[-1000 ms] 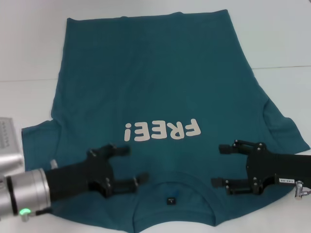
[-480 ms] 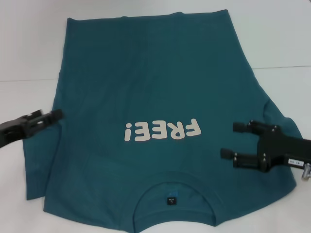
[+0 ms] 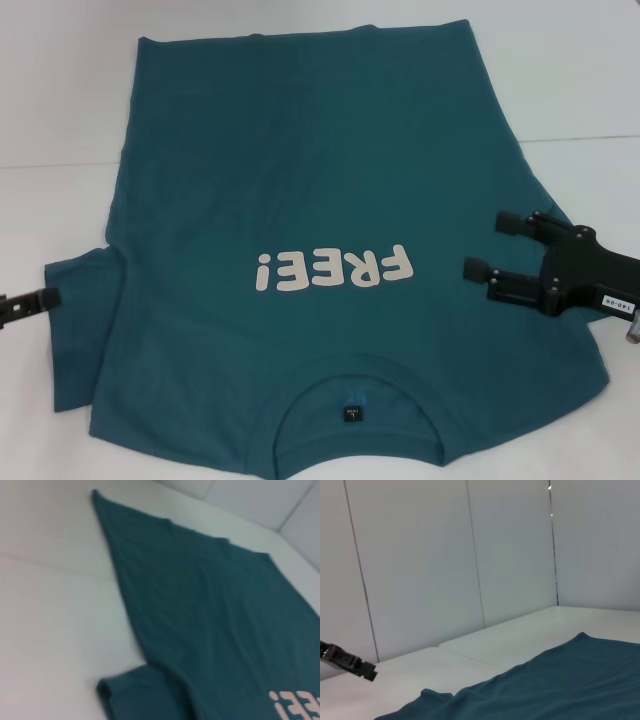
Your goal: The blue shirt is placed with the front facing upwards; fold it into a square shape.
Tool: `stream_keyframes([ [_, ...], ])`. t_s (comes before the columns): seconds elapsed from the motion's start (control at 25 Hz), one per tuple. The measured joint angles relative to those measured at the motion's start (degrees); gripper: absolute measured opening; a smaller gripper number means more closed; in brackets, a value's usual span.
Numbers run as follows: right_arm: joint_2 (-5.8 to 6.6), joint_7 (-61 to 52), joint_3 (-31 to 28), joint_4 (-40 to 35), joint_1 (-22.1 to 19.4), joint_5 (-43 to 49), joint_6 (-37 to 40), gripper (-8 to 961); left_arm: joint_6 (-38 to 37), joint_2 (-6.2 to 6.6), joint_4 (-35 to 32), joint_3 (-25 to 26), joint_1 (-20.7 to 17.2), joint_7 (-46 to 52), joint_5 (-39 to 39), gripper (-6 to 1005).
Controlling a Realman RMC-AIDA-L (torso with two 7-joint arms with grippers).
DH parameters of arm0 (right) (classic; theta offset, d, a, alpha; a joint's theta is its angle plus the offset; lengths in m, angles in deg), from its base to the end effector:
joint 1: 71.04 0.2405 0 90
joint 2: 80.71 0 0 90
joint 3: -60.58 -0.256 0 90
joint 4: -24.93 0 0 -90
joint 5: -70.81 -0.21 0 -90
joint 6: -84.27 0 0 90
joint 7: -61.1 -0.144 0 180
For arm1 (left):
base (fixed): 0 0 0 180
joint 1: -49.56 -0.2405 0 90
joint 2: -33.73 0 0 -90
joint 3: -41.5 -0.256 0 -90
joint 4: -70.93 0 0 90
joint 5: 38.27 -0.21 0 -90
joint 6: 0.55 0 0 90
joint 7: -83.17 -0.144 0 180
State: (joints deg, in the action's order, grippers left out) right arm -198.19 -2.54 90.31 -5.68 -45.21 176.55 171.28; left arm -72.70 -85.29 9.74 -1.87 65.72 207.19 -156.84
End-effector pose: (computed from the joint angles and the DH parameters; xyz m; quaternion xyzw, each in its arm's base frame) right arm 0.3001 0.3213 0.0254 -0.8918 0.1948 0.3083 0.2678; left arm -0.3315 0.3238 0.0782 -0.7716 -0.5221 -0.1903 0.3096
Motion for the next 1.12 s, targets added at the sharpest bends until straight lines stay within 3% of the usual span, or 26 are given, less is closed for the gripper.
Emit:
stream_keyframes([
  [0.16,0.15,-0.5,0.2,-0.5,-0.1,0.0,0.2,915,0.6,-1.14,-1.7,0.1,-0.2,5.2,-5.0,935],
  [0.4,0.63,-0.8,0.5,-1.2,-0.1,0.2,0.5,915,2.4,-3.25,-1.4,0.5,2.5,7.7,-11.9,935],
  [1.12,0.77,-0.8,0.8,-1.2,-0.3,1.2,1.0,914,6.2,-3.59,4.4,-0.1,5.8,8.1,-15.9,934],
])
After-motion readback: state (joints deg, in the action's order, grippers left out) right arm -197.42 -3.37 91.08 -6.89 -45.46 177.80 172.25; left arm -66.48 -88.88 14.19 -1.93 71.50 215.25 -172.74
